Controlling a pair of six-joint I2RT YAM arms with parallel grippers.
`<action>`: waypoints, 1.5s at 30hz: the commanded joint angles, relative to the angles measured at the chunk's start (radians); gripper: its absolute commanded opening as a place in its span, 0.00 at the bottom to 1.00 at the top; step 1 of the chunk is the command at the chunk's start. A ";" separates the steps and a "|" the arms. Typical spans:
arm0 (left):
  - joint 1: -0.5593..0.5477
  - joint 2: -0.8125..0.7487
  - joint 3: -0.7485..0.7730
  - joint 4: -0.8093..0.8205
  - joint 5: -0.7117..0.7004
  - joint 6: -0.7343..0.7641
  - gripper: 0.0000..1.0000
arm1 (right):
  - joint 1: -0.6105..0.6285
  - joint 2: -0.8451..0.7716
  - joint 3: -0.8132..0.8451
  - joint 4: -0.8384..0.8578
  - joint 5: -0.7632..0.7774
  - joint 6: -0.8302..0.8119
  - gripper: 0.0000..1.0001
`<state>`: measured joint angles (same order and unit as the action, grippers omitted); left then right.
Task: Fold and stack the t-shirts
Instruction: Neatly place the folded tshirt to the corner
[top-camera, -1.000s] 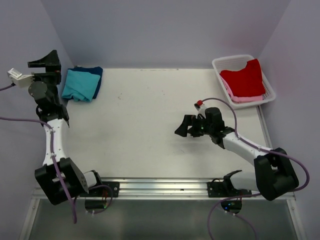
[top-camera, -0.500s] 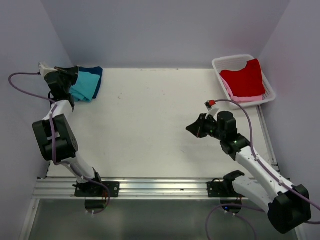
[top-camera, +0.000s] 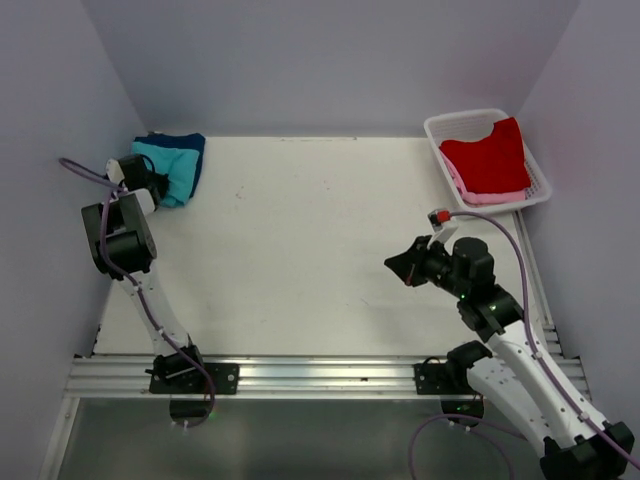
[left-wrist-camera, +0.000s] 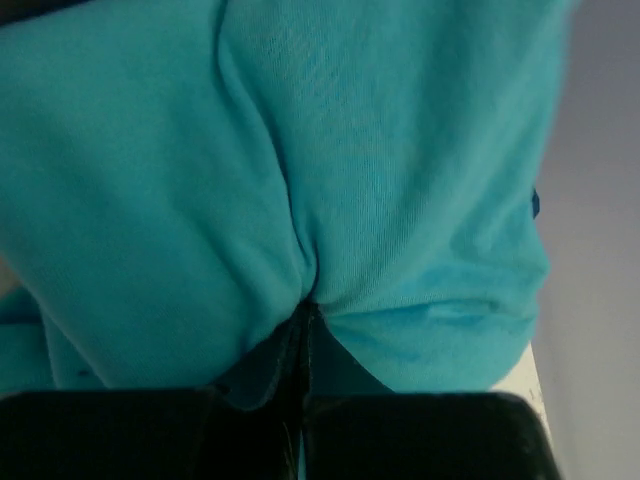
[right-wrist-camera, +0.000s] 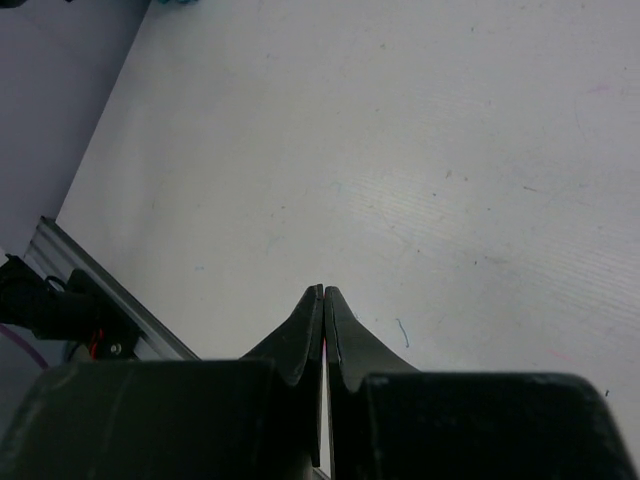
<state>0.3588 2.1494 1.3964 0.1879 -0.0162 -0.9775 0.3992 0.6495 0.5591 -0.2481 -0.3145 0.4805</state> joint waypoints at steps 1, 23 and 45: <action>-0.012 0.076 0.026 -0.180 0.010 -0.058 0.00 | 0.001 -0.010 0.061 -0.056 0.026 -0.020 0.00; -0.323 -0.727 -0.195 0.260 0.328 0.086 1.00 | 0.001 0.024 0.248 -0.135 0.290 -0.072 0.99; -0.954 -1.246 -0.685 -0.269 0.338 0.596 1.00 | 0.001 0.257 0.633 -0.506 0.719 -0.164 0.99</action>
<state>-0.5720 0.9180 0.7197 0.0254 0.3344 -0.4652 0.3992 0.9043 1.1080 -0.7200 0.3363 0.3538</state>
